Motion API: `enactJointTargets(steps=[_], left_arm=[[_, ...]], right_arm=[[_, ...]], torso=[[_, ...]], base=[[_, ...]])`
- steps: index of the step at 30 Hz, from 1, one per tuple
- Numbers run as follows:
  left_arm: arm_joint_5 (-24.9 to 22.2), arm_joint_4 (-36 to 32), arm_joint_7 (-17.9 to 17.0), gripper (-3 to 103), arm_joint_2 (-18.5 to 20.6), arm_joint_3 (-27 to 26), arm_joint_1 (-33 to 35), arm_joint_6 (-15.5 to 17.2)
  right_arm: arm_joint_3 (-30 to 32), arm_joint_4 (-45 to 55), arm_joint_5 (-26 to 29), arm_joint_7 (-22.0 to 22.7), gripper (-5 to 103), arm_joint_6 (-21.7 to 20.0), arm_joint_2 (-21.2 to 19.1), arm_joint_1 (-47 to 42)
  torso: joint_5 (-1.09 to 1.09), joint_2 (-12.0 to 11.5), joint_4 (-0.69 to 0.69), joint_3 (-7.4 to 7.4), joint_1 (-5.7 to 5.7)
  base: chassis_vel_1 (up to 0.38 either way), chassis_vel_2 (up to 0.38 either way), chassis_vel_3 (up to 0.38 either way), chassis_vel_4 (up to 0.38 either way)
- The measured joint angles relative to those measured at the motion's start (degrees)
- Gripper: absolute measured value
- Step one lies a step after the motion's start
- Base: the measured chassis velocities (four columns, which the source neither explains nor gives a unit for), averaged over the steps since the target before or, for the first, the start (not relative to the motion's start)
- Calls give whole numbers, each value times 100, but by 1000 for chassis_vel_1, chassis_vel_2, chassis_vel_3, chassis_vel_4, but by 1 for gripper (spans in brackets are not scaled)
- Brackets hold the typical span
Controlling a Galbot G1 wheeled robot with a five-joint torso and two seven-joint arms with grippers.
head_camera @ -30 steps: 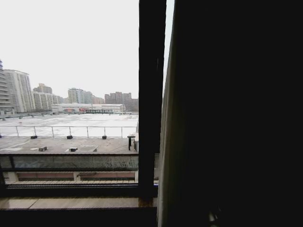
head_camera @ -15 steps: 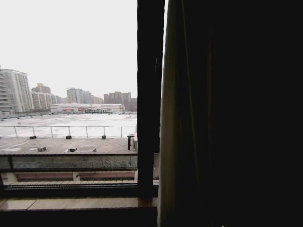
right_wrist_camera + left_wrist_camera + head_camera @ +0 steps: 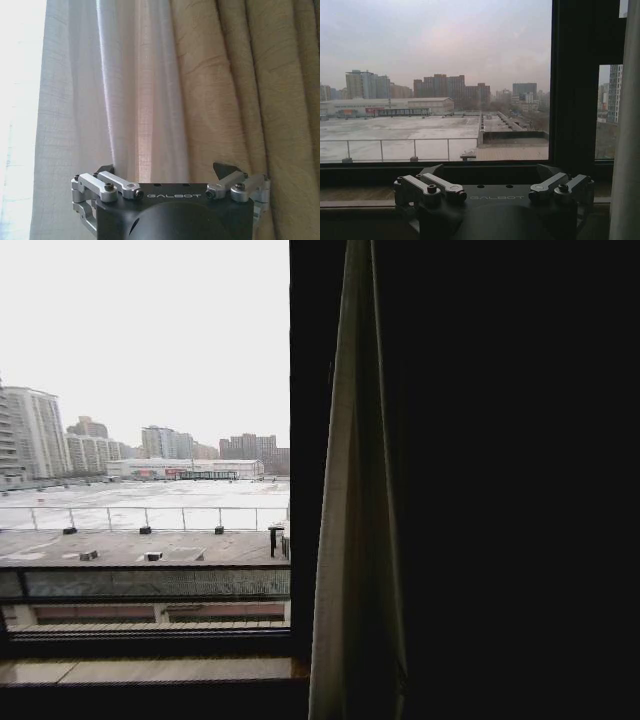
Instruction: Open the curtains by pulling them apart, changing their state from closed to fully open.
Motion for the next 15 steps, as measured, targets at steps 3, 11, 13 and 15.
enactJointTargets(steps=[3,11,13,15], left_arm=[[-74,38,-16,100,30,-26,-48,1],[-227,49,-87,100,30,-67,-134,26],[-262,60,-155,100,22,-68,-163,32],[-314,63,-205,100,14,-71,-191,48]], right_arm=[[-18,130,19,100,100,5,0,-155],[-74,335,42,272,100,41,0,-447],[-95,343,39,292,100,53,0,-484],[-106,330,26,328,100,74,0,-479]], torso=[[0,0,0,0,0],[0,0,0,0,0],[0,0,0,0,0],[0,0,0,0,0]], base=[[0,0,0,0],[0,0,0,0],[0,0,0,0],[0,0,0,0]])
